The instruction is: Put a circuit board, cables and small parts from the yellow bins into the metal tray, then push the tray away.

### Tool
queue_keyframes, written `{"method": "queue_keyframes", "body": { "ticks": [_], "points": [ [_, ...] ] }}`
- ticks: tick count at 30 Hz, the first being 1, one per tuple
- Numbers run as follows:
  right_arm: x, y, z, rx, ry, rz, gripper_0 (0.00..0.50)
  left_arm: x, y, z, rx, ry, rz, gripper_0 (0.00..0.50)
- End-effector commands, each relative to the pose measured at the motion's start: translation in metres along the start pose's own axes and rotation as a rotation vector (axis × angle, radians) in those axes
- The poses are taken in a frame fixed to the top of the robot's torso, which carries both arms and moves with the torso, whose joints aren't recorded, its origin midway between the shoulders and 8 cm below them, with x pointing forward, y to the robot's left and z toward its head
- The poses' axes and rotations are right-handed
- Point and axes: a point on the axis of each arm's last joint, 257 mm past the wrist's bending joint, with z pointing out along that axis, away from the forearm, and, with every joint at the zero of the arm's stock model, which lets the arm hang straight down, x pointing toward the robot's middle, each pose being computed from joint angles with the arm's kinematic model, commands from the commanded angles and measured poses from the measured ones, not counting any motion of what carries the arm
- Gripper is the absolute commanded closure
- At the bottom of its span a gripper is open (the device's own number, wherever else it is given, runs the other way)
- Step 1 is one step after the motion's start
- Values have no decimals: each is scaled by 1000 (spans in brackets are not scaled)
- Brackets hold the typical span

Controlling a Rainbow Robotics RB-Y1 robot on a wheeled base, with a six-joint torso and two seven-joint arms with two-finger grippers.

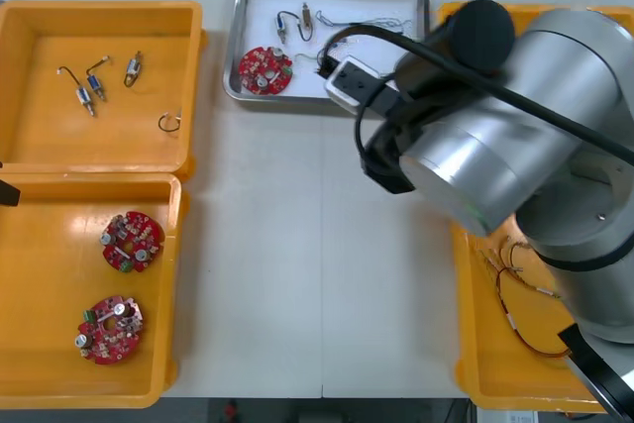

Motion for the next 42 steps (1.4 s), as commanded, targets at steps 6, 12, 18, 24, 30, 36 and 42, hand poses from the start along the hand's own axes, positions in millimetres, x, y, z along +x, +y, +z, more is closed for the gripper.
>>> {"method": "queue_keyframes", "body": {
  "ticks": [6, 12, 18, 24, 30, 36, 42],
  "points": [
    [63, -53, -12, 75, 29, 366, 0, 0, 16, -11, -59, -9, 90, 0],
    [92, -70, -20, 63, 39, 513, 0, 0, 16, -11, -59, -9, 90, 0],
    [135, -84, -33, 60, 60, 617, 0, 0, 16, -11, -59, -9, 90, 0],
    [174, -89, -46, 55, 77, 714, 0, 0, 16, -11, -59, -9, 90, 0],
    [215, -88, -54, 62, 126, 798, 0, 0, 16, -11, -59, -9, 90, 0],
    [249, -80, -54, 71, 194, 850, 0, 0, 16, -11, -59, -9, 90, 0],
    [266, -74, -55, 67, 229, 884, 0, 0, 16, -11, -59, -9, 90, 0]
  ]
}}
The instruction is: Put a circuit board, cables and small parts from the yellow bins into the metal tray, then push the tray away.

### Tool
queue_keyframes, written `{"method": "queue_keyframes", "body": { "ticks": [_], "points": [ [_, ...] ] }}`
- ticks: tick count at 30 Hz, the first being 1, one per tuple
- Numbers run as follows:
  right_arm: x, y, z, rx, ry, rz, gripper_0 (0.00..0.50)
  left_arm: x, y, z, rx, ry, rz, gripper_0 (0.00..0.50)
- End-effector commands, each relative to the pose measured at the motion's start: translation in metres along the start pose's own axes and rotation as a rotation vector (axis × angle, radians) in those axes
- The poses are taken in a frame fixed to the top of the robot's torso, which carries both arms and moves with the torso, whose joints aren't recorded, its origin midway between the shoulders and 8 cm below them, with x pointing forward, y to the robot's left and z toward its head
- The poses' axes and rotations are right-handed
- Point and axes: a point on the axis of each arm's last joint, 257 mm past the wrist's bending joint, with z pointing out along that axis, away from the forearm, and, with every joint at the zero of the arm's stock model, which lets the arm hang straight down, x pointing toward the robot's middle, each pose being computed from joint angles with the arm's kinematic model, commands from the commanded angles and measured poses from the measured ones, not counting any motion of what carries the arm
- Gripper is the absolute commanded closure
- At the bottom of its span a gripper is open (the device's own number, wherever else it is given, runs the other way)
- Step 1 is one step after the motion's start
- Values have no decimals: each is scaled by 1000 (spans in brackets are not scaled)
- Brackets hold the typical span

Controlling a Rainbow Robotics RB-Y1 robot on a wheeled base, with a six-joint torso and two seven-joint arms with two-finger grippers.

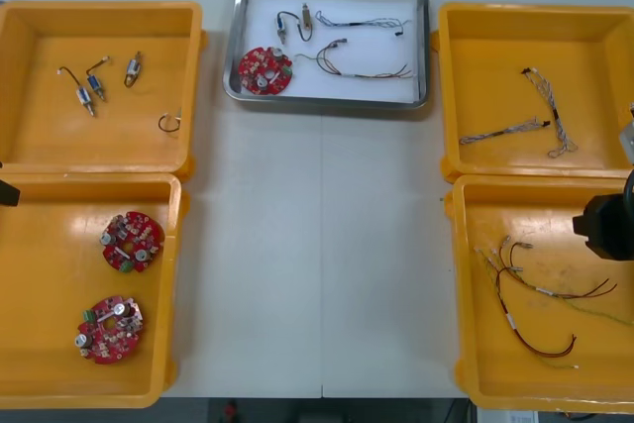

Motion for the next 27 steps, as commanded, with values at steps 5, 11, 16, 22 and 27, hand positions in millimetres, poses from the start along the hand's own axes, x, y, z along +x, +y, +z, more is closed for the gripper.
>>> {"method": "queue_keyframes", "body": {
  "ticks": [5, 11, 16, 22, 27],
  "points": [
    [20, -25, -2, 27, 33, 116, 0, 0, 16, -11, -58, -9, 90, 0],
    [29, -34, 8, 19, 75, 176, 0, 0, 16, -11, -58, -9, 90, 0],
    [30, -33, 16, -4, 104, 202, 0, 0, 16, -11, -58, -9, 90, 0],
    [28, -31, 23, -27, 124, 233, 0, 0, 16, -11, -58, -9, 90, 0],
    [24, -26, 22, -38, 122, 215, 0, 0, 16, -11, -58, -9, 90, 0]
  ]
}}
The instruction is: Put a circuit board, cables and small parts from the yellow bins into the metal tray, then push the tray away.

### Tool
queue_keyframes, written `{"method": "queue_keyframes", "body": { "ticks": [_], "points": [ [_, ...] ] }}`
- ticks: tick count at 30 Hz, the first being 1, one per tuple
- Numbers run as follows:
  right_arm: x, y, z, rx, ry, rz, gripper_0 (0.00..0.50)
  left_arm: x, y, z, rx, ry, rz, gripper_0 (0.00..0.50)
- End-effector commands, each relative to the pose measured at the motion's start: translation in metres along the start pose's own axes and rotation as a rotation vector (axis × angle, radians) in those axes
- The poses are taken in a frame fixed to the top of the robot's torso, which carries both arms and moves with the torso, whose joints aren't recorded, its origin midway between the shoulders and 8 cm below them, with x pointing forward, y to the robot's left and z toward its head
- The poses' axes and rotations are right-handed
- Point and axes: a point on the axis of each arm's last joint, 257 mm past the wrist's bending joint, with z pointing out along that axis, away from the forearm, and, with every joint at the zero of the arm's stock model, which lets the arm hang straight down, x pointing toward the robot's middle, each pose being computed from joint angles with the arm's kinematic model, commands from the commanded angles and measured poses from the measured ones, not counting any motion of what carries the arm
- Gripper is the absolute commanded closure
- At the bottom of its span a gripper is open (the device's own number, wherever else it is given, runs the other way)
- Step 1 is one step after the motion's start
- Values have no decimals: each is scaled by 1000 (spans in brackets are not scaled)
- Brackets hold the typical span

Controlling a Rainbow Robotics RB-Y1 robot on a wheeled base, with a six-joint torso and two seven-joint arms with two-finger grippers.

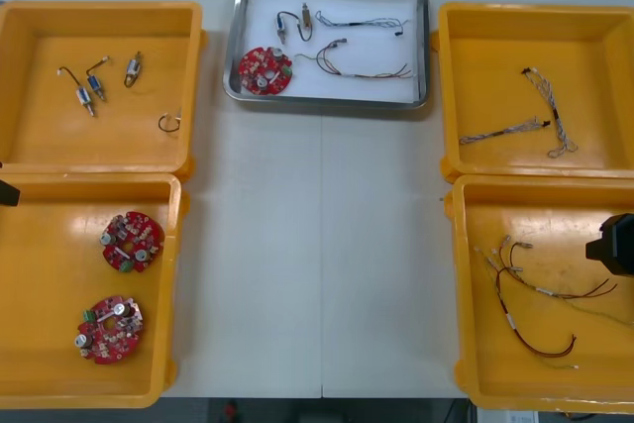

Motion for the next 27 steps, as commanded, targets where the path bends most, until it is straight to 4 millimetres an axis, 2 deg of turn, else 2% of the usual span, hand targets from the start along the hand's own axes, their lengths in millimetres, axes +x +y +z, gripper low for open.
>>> {"method": "queue_keyframes", "body": {
  "ticks": [1, 14, 27],
  "points": [
    [-14, 5, -9, -10, -31, 4, 0, 0, 16, -11, -58, -9, 90, 0],
    [-12, 10, -10, 1, -5, -71, 0, 0, 16, -11, -58, -9, 90, 0],
    [-12, 10, -9, 1, -4, -73, 0, 0, 16, -11, -58, -9, 90, 0]
  ]
}}
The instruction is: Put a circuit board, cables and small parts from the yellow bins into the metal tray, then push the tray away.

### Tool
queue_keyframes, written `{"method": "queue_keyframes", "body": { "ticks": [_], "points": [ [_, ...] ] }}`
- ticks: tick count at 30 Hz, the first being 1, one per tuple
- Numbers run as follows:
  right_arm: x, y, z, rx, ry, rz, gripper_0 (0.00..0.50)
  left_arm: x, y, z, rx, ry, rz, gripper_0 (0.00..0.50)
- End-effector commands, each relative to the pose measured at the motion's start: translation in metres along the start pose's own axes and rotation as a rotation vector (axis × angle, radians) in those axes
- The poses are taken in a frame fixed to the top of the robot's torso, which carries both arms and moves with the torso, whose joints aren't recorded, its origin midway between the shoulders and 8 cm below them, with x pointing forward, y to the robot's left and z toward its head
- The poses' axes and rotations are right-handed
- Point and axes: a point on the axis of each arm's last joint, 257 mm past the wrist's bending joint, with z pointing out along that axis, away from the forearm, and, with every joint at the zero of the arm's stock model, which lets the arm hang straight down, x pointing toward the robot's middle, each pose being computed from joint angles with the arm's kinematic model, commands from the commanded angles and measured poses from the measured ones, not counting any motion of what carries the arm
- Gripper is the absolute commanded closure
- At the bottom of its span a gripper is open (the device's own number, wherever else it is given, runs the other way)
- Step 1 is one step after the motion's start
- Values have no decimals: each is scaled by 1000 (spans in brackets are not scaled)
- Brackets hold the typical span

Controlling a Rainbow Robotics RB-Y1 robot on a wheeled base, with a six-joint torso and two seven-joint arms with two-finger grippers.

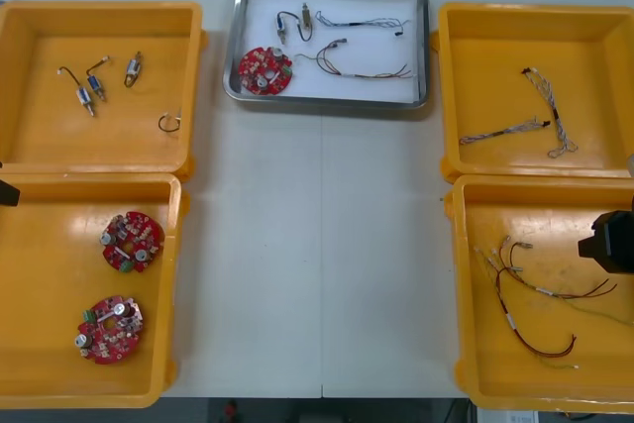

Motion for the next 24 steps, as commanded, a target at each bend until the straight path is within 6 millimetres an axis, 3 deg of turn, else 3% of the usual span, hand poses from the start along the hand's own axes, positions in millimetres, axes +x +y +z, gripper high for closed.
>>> {"method": "queue_keyframes", "body": {
  "ticks": [1, 24],
  "points": [
    [-9, -1, -7, 15, -16, -1, 0, 0, 16, -11, -58, -9, 90, 0],
    [-9, -1, -7, 15, -16, -1, 0, 0, 16, -11, -58, -9, 90, 0]
  ]
}}
